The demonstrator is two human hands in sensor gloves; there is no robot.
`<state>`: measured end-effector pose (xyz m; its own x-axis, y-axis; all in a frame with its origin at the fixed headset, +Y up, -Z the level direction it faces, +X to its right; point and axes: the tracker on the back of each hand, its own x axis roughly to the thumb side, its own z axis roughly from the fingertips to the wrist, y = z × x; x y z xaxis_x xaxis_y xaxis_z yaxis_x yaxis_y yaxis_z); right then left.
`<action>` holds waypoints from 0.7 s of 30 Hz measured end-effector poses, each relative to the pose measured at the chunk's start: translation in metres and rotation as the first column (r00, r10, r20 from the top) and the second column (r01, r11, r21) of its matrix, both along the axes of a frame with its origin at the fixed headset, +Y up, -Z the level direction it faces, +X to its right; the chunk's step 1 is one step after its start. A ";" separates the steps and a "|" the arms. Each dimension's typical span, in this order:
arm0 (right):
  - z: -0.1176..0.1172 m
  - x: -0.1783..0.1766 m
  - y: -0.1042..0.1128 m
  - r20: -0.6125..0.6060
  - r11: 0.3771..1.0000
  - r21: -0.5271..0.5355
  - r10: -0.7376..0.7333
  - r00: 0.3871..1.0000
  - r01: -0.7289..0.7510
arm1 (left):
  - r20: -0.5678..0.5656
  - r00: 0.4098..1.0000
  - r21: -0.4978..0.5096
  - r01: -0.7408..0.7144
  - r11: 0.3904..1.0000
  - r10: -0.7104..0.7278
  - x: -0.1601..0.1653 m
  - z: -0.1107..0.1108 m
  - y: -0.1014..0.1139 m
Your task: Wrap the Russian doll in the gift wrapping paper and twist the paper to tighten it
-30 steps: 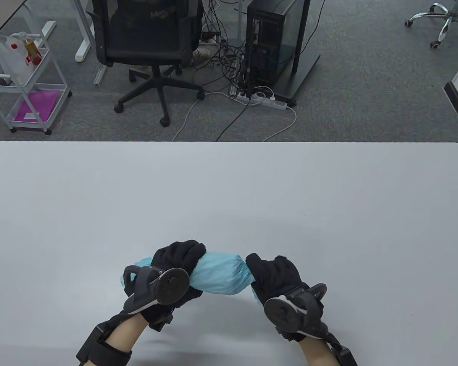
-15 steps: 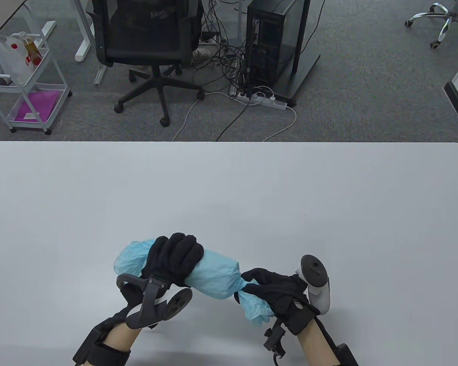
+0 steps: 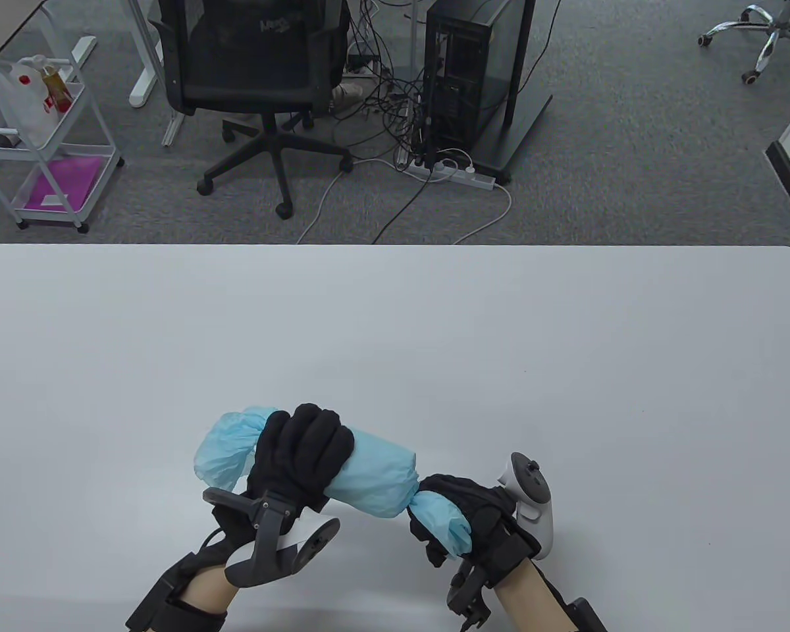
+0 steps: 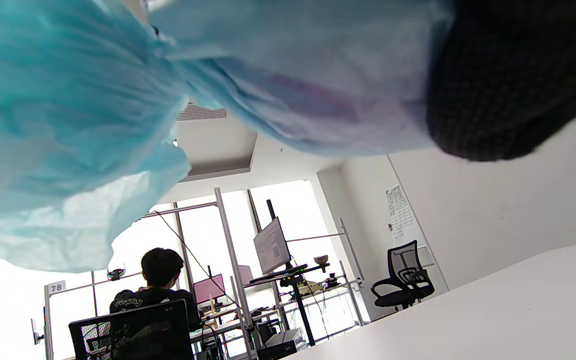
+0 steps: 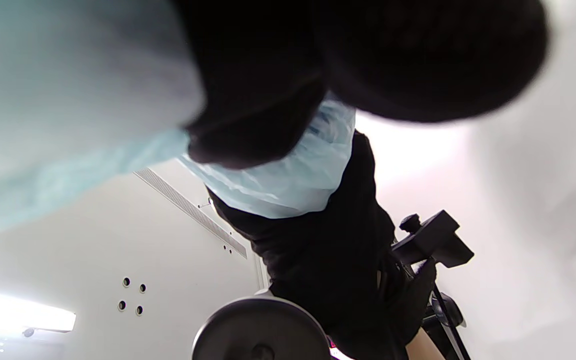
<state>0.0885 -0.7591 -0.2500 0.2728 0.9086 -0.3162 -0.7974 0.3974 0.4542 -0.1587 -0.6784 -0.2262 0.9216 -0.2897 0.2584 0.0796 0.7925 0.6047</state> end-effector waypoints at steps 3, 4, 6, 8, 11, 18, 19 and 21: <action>-0.001 0.000 0.002 -0.010 0.998 0.029 -0.063 0.998 0.063 | -0.019 0.998 -0.047 -0.060 0.997 0.059 -0.001 -0.006 0.002; -0.001 0.000 0.002 -0.024 0.992 0.053 -0.111 0.993 0.112 | -0.027 0.996 -0.076 -0.083 0.994 0.082 -0.004 -0.008 0.003; -0.002 0.001 -0.001 -0.035 0.971 0.059 -0.230 0.972 0.232 | -0.045 0.988 -0.095 -0.153 0.984 0.149 -0.011 -0.012 0.005; -0.003 0.004 -0.012 0.000 0.942 0.006 -0.335 0.942 0.335 | -0.063 0.975 -0.115 -0.218 0.969 0.212 -0.020 -0.014 0.008; -0.006 0.008 -0.026 0.041 0.979 -0.048 -0.194 0.980 0.196 | -0.104 0.965 -0.104 -0.253 0.962 0.242 -0.029 -0.017 0.013; 0.032 -0.023 0.055 0.563 -0.127 0.719 0.683 0.465 -0.684 | -0.196 0.959 -0.148 -0.238 0.960 0.207 -0.041 -0.029 0.005; 0.048 -0.029 0.063 0.780 -0.429 0.567 0.555 0.290 -0.703 | -0.195 0.961 -0.168 -0.228 0.959 0.194 -0.041 -0.031 0.003; 0.064 -0.037 0.072 0.920 -0.648 0.367 0.357 0.159 -0.667 | -0.187 0.961 -0.206 -0.241 0.948 0.204 -0.041 -0.033 0.001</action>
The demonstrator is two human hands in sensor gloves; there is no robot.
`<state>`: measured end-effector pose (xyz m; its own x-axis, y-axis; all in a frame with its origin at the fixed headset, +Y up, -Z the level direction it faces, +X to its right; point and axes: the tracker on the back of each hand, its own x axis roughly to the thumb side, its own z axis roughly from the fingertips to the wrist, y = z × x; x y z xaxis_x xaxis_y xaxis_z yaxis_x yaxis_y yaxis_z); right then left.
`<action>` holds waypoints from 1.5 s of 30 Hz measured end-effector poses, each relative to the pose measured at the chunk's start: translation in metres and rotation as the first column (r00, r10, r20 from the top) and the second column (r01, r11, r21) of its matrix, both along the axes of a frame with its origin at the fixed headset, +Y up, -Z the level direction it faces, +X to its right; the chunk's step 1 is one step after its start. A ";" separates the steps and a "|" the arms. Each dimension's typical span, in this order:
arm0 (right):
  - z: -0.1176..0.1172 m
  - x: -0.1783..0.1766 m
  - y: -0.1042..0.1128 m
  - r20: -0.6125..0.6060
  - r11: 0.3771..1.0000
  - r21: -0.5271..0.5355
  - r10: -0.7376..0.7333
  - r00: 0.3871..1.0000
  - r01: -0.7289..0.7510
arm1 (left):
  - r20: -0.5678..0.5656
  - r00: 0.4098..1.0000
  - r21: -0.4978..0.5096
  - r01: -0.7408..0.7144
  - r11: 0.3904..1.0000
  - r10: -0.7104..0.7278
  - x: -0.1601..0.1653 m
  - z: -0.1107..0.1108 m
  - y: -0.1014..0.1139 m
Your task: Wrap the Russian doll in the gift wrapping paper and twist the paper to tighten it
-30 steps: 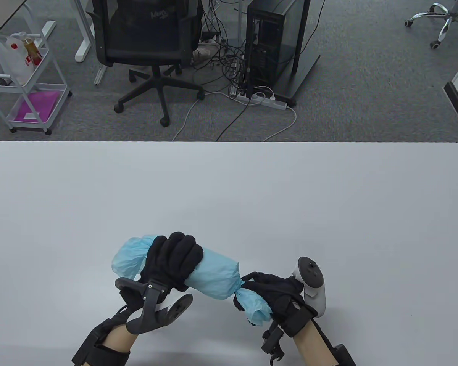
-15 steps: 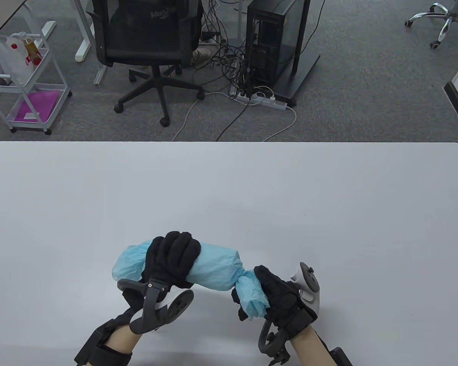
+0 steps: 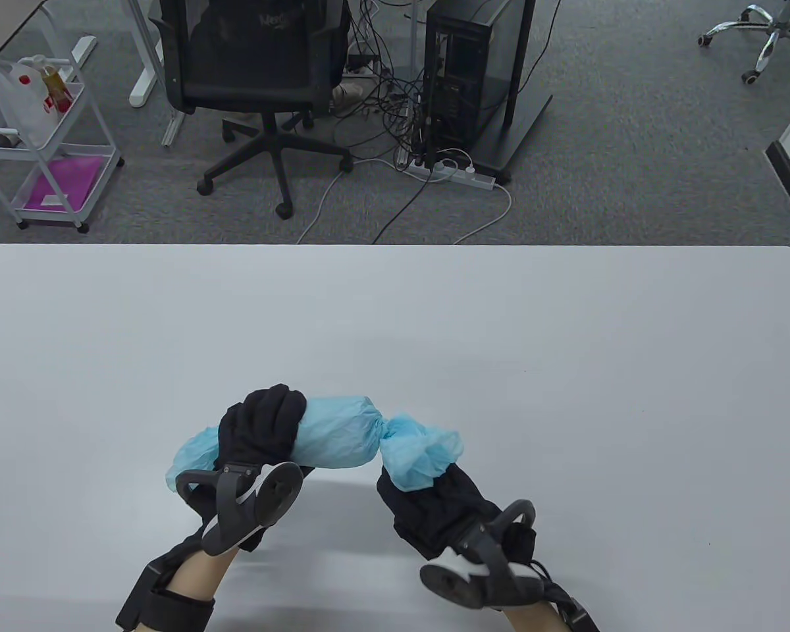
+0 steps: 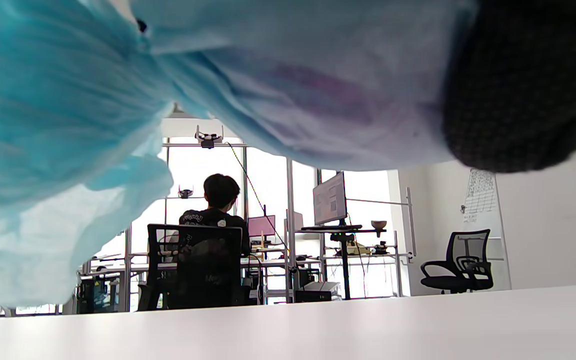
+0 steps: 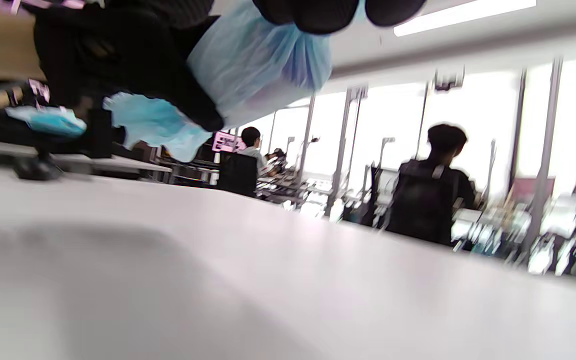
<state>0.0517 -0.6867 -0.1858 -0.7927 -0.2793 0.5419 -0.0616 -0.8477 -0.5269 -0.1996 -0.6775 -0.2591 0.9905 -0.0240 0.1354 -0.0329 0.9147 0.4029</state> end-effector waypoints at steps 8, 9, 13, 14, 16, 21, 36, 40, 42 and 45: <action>-0.016 0.013 -0.007 0.203 0.999 0.054 -0.021 0.979 0.011 | 0.158 0.986 -0.071 -0.040 0.997 0.050 0.017 0.008 0.008; -0.017 0.015 -0.006 0.216 0.998 0.056 -0.031 0.976 0.019 | 0.186 0.982 -0.088 -0.025 0.996 0.041 0.021 0.009 0.008; -0.019 0.019 -0.005 0.242 0.997 0.065 -0.053 0.969 0.039 | 0.215 0.975 -0.111 -0.032 0.993 0.055 0.029 0.012 0.006; -0.019 0.020 -0.005 0.250 0.996 0.072 -0.065 0.966 0.049 | 0.225 0.974 -0.113 -0.009 0.994 0.034 0.031 0.013 0.004; -0.020 0.022 -0.004 0.256 0.996 0.077 -0.071 0.964 0.053 | 0.240 0.970 -0.124 0.008 0.992 0.022 0.034 0.014 0.001; -0.026 0.028 -0.005 0.249 0.997 0.000 -0.073 0.966 0.076 | 0.232 0.972 -0.107 0.059 0.992 -0.033 0.039 0.015 -0.002; -0.076 0.055 -0.036 0.223 0.402 -0.762 -0.573 0.789 0.508 | 0.201 0.951 0.025 0.233 0.972 -0.233 0.050 0.021 -0.020; -0.084 0.058 -0.055 0.315 0.129 -0.836 -0.684 0.658 0.534 | 0.198 0.957 0.017 0.214 0.977 -0.213 0.049 0.020 -0.021; -0.086 0.057 -0.062 0.355 0.047 -0.842 -0.703 0.617 0.537 | 0.192 0.956 0.024 0.219 0.975 -0.220 0.049 0.021 -0.020; -0.089 0.056 -0.069 0.393 -0.039 -0.847 -0.718 0.575 0.530 | 0.184 0.957 0.031 0.221 0.975 -0.223 0.049 0.021 -0.020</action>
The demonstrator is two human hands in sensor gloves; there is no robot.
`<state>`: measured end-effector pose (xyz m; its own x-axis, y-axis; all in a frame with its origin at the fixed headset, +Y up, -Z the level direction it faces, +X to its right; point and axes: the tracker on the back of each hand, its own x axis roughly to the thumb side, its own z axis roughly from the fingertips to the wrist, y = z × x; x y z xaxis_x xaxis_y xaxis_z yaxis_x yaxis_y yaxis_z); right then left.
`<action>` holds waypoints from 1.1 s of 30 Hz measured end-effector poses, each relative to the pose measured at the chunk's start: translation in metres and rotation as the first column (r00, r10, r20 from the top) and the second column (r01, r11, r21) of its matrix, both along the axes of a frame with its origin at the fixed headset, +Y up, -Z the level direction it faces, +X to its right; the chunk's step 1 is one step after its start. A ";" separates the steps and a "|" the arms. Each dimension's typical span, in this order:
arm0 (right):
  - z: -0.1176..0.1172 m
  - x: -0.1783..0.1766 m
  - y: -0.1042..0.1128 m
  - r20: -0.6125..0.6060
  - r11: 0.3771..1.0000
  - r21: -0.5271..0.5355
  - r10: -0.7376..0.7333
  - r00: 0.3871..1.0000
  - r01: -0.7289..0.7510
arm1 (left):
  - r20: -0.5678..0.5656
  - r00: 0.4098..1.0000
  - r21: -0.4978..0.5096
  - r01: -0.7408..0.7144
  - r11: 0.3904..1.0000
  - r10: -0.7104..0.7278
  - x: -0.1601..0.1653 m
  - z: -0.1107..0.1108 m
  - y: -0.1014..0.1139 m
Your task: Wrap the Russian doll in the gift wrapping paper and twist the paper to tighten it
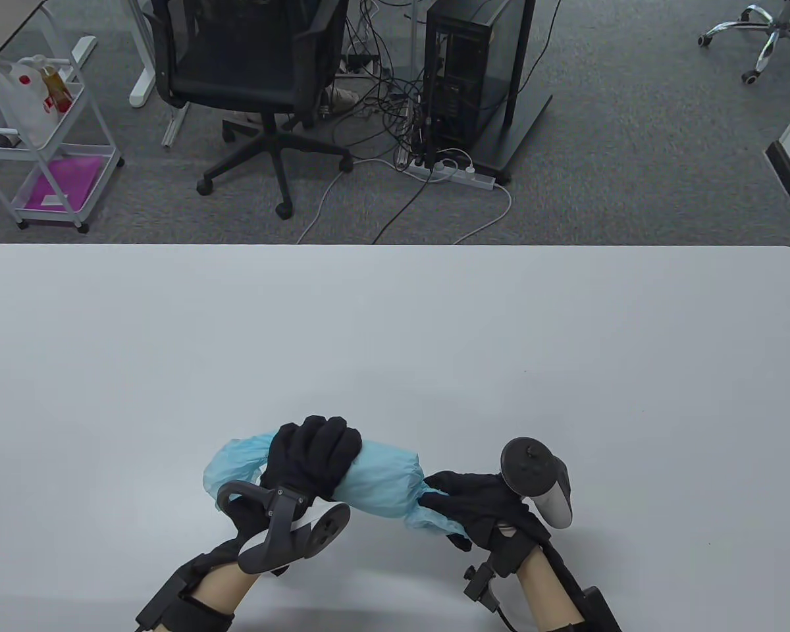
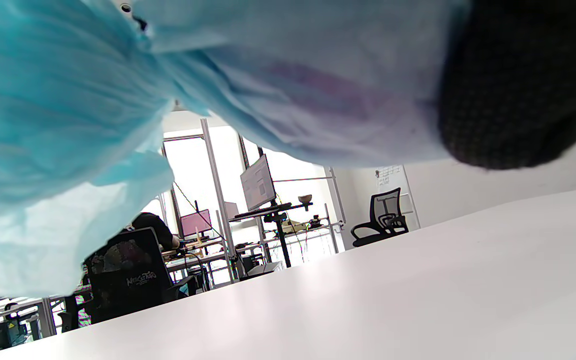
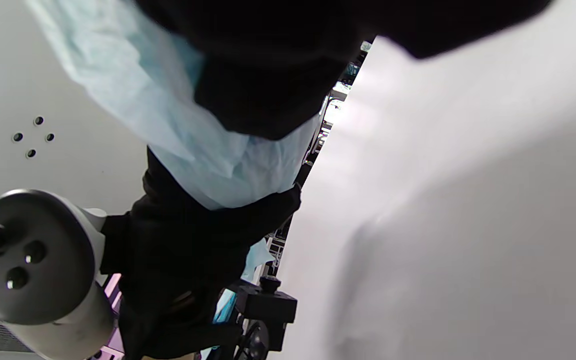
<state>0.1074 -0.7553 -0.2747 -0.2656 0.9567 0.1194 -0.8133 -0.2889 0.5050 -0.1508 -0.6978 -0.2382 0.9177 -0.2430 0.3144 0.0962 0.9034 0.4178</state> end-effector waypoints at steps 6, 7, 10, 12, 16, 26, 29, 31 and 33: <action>-0.002 -0.003 -0.019 -0.020 0.978 -0.149 -0.154 0.988 0.149 | 0.000 1.000 0.024 0.029 0.999 -0.029 0.002 0.003 -0.001; -0.001 -0.003 -0.021 -0.022 0.962 -0.182 -0.210 0.977 0.203 | 0.004 1.000 0.030 0.021 0.999 -0.022 0.003 0.004 0.000; -0.002 -0.004 -0.027 -0.057 0.921 -0.264 -0.313 0.948 0.288 | 0.012 0.999 0.066 0.030 0.997 -0.031 0.006 0.008 0.003; -0.002 0.002 -0.023 -0.043 0.949 -0.214 -0.244 0.969 0.230 | -0.004 0.999 0.087 0.043 0.995 -0.043 0.010 0.009 0.002; 0.005 0.016 0.026 0.109 0.974 0.139 0.166 0.980 -0.180 | -0.023 1.000 0.013 -0.006 1.000 0.006 0.010 0.001 0.001; 0.069 0.012 0.084 0.561 0.635 0.496 0.287 0.777 -0.593 | -0.122 0.989 -0.196 0.053 0.979 -0.078 0.020 -0.038 -0.003; 0.074 -0.003 0.068 0.528 0.560 0.524 0.377 0.761 -0.642 | -0.147 0.981 -0.225 0.092 0.970 -0.128 0.027 -0.053 -0.011; 0.075 -0.015 0.054 0.467 0.551 0.536 0.438 0.768 -0.640 | -0.148 0.981 -0.256 0.088 0.963 -0.129 0.031 -0.061 -0.018; 0.075 -0.024 0.042 0.395 0.582 0.531 0.472 0.788 -0.616 | -0.150 0.979 -0.276 0.090 0.957 -0.135 0.036 -0.066 -0.024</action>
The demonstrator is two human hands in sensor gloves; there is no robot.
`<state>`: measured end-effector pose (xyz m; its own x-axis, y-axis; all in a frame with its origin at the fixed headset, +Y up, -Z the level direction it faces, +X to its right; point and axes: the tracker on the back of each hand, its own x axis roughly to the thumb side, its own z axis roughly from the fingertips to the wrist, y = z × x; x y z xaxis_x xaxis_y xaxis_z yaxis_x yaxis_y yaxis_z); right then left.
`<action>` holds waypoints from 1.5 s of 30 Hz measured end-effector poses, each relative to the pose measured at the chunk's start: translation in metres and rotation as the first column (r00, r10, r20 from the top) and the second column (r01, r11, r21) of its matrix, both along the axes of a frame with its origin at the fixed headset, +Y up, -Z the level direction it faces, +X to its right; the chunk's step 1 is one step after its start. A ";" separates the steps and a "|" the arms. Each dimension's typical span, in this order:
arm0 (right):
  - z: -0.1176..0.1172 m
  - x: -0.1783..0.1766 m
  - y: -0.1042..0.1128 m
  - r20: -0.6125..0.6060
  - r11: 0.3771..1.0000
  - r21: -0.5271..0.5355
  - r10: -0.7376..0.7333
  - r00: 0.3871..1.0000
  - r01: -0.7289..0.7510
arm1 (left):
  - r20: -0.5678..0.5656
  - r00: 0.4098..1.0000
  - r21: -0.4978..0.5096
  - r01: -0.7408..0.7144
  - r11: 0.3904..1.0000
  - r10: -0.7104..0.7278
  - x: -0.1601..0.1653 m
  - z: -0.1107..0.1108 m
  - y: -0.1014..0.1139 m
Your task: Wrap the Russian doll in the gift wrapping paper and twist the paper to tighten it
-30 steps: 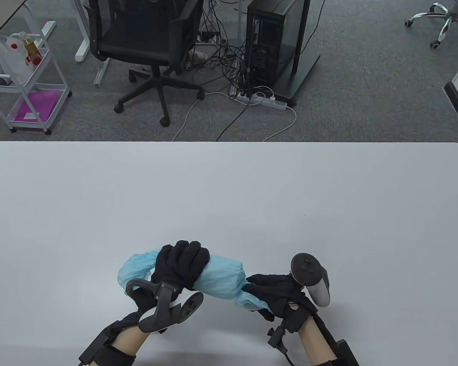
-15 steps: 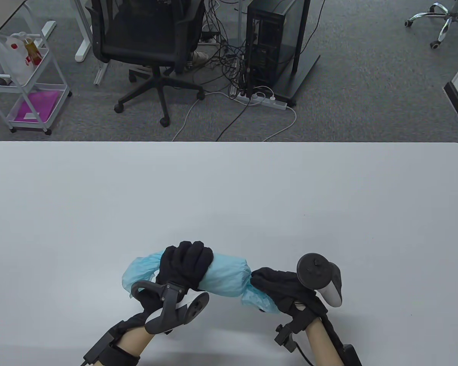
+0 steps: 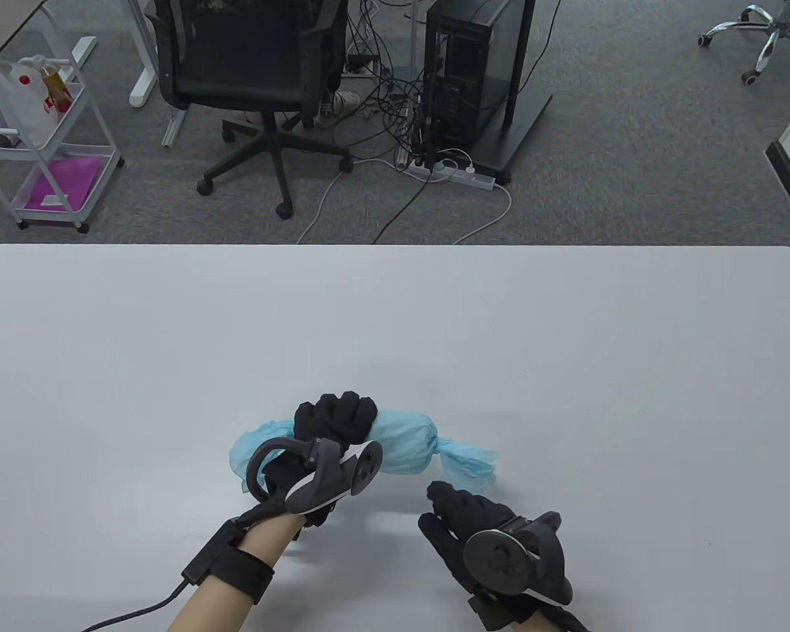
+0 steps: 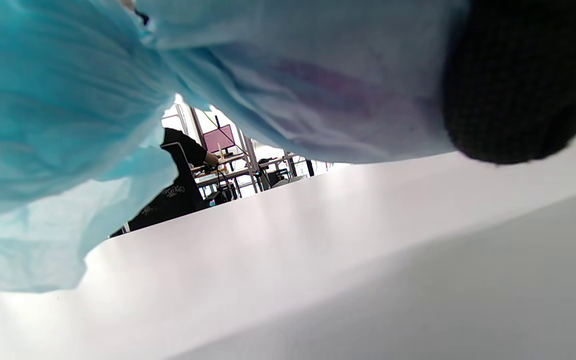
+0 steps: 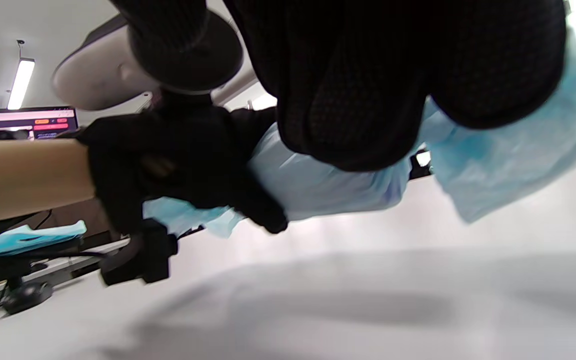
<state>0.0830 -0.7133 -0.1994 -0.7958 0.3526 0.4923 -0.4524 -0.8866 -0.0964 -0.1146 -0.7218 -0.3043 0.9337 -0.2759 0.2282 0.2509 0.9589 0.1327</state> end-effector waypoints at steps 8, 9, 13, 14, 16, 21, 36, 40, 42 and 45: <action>0.002 -0.015 -0.015 -0.065 0.992 -0.010 0.125 0.990 -0.126 | 0.009 1.000 -0.085 -0.010 0.996 0.011 0.014 -0.016 -0.020; 0.002 -0.016 -0.016 -0.070 0.992 -0.016 0.126 0.990 -0.128 | 0.004 1.000 -0.094 -0.019 0.995 0.019 0.014 -0.018 -0.021; -0.001 -0.017 -0.022 -0.080 0.989 -0.051 0.132 0.988 -0.136 | 0.000 1.000 -0.125 -0.019 0.992 0.019 0.013 -0.027 -0.027; -0.002 -0.018 -0.024 -0.084 0.989 -0.058 0.133 0.987 -0.139 | 0.005 1.000 -0.133 -0.017 0.991 0.018 0.013 -0.029 -0.029; -0.002 -0.019 -0.025 -0.086 0.988 -0.059 0.140 0.986 -0.145 | 0.002 1.000 -0.153 -0.020 0.988 0.021 0.011 -0.031 -0.031; -0.005 -0.020 -0.028 -0.082 0.987 -0.076 0.138 0.987 -0.144 | 0.002 0.998 -0.197 -0.065 0.978 0.067 0.006 -0.035 -0.035; -0.005 -0.025 -0.037 -0.074 0.968 -0.064 0.240 0.968 -0.244 | 0.071 0.996 -0.201 -0.036 0.979 0.051 -0.004 -0.026 -0.027; -0.006 -0.021 -0.039 -0.068 0.967 -0.073 0.240 0.968 -0.245 | 0.116 0.990 -0.123 -0.068 0.990 0.082 -0.011 -0.006 -0.002; -0.007 -0.020 -0.039 -0.072 0.967 -0.079 0.238 0.969 -0.243 | 0.137 0.986 -0.086 -0.087 0.992 0.098 -0.016 0.008 0.009; -0.007 -0.019 -0.041 -0.082 0.965 -0.084 0.243 0.967 -0.249 | 0.162 0.972 -0.114 -0.154 0.981 0.171 -0.022 0.041 0.017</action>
